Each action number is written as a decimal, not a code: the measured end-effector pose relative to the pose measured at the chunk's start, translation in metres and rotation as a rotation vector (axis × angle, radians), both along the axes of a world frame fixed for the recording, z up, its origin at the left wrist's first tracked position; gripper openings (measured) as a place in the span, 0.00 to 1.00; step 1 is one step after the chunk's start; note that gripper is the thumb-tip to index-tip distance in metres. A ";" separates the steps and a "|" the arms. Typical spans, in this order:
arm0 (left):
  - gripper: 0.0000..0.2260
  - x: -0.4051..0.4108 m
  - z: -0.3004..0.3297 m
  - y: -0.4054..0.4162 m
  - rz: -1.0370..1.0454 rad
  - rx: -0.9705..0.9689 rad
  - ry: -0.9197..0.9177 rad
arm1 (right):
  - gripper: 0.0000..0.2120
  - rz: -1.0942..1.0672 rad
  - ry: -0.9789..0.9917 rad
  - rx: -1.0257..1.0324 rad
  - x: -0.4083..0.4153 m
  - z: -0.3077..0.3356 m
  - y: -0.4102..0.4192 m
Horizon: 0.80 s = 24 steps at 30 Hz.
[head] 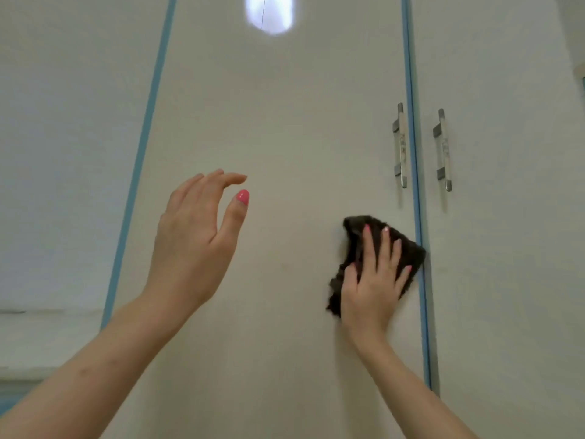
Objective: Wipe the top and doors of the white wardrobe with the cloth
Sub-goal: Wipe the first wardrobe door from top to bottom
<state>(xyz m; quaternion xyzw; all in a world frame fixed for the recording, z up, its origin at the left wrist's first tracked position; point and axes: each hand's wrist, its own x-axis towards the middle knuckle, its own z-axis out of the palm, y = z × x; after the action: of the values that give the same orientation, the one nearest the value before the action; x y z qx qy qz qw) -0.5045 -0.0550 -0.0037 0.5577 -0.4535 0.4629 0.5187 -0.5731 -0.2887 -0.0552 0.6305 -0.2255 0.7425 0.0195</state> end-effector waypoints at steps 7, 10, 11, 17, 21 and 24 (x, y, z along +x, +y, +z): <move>0.18 0.010 -0.021 0.004 0.024 0.030 0.030 | 0.31 -0.155 0.875 -0.935 -0.031 0.000 -0.022; 0.18 0.016 -0.028 0.012 -0.005 -0.010 0.060 | 0.30 -0.045 0.330 -0.267 -0.005 0.030 0.006; 0.18 0.017 -0.032 0.013 -0.012 -0.023 0.075 | 0.30 -0.034 0.170 -0.052 0.012 0.036 0.024; 0.18 0.017 -0.053 0.015 0.020 -0.046 0.072 | 0.33 -0.046 0.587 -0.678 0.071 -0.041 0.088; 0.18 0.016 -0.053 0.018 0.040 -0.040 0.071 | 0.29 -0.103 1.161 -1.297 0.038 -0.021 0.053; 0.17 0.021 -0.050 0.027 0.040 -0.072 0.064 | 0.28 -0.158 1.098 -1.195 0.020 0.035 0.033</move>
<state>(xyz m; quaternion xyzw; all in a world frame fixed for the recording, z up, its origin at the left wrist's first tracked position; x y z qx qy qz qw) -0.4838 -0.0284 -0.0536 0.5622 -0.4085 0.4710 0.5433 -0.5532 -0.2555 -0.0200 0.7699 0.2065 0.3192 0.5125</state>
